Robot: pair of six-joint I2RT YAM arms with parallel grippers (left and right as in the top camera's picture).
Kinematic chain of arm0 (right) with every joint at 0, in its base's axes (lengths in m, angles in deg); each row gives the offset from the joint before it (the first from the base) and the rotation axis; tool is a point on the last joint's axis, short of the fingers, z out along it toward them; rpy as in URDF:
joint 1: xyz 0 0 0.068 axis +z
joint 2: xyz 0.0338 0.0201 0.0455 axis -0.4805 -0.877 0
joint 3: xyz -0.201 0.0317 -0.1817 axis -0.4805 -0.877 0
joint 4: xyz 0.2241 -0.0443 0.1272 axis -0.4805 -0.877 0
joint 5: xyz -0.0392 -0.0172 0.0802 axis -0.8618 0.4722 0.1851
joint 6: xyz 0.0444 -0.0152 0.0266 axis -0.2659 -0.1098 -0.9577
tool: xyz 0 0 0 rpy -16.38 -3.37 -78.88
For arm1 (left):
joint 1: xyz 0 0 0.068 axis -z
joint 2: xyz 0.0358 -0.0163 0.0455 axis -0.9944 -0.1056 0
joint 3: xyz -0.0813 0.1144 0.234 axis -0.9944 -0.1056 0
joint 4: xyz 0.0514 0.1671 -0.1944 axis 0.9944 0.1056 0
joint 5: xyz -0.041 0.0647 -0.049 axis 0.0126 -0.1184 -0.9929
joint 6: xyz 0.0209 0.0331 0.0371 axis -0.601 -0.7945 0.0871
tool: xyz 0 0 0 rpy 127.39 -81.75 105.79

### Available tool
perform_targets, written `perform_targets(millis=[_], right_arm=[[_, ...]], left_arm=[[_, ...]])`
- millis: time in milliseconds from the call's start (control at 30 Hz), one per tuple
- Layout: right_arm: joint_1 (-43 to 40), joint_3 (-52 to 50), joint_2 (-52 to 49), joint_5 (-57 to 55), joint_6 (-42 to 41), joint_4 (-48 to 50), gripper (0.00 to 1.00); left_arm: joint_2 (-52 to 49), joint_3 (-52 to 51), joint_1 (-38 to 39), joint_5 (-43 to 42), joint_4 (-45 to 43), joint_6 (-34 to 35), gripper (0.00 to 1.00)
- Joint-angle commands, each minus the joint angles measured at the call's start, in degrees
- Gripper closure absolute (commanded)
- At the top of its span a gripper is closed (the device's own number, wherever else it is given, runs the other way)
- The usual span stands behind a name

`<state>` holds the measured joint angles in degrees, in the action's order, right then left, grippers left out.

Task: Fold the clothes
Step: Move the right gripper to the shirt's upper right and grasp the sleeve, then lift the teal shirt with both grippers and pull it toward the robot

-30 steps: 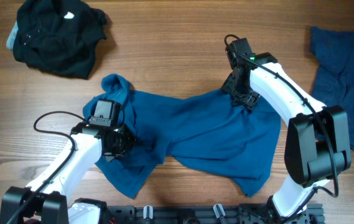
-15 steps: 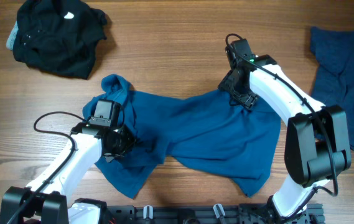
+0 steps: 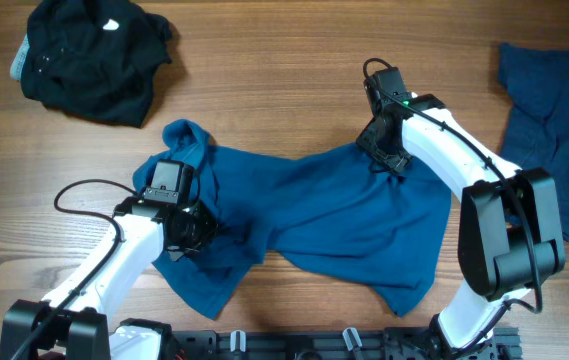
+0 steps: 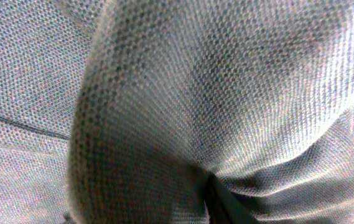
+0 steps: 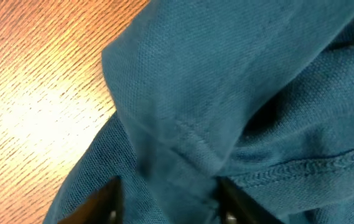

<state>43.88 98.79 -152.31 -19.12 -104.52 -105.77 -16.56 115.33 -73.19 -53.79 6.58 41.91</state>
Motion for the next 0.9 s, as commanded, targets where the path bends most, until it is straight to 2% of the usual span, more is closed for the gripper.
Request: perform_targets(millis=[0,167,233,333,400,600,867], right_arm=[[-0.2,-0.3,-0.5,0.2,0.0,0.3,0.62],[-0.2,-0.3,-0.5,-0.4,0.0,0.3,0.96],[-0.2,-0.3,-0.5,-0.5,0.0,0.5,0.96],[-0.2,-0.3,-0.4,-1.8,0.2,0.4,0.96],[-0.2,-0.3,0.2,-1.9,1.7,0.3,0.96],[-0.2,-0.3,6.1,0.3,7.9,0.3,0.96],[-0.2,-0.3,17.5,5.2,12.4,-3.4,0.96]], left_arm=[[-0.7,-0.4,-0.2,-0.1,0.4,-0.1,0.69],[-0.7,-0.4,-0.2,-0.1,0.4,-0.1,0.7],[-0.7,-0.4,-0.2,-0.1,0.4,-0.1,0.7],[-0.7,-0.4,-0.2,-0.3,0.4,-0.1,0.78],[-0.5,-0.4,-0.2,-0.9,0.4,-0.2,0.8],[2.6,-0.3,-0.2,-6.0,-0.2,-3.6,0.96],[14.7,-0.3,-0.2,-12.2,2.3,-3.5,0.96]])
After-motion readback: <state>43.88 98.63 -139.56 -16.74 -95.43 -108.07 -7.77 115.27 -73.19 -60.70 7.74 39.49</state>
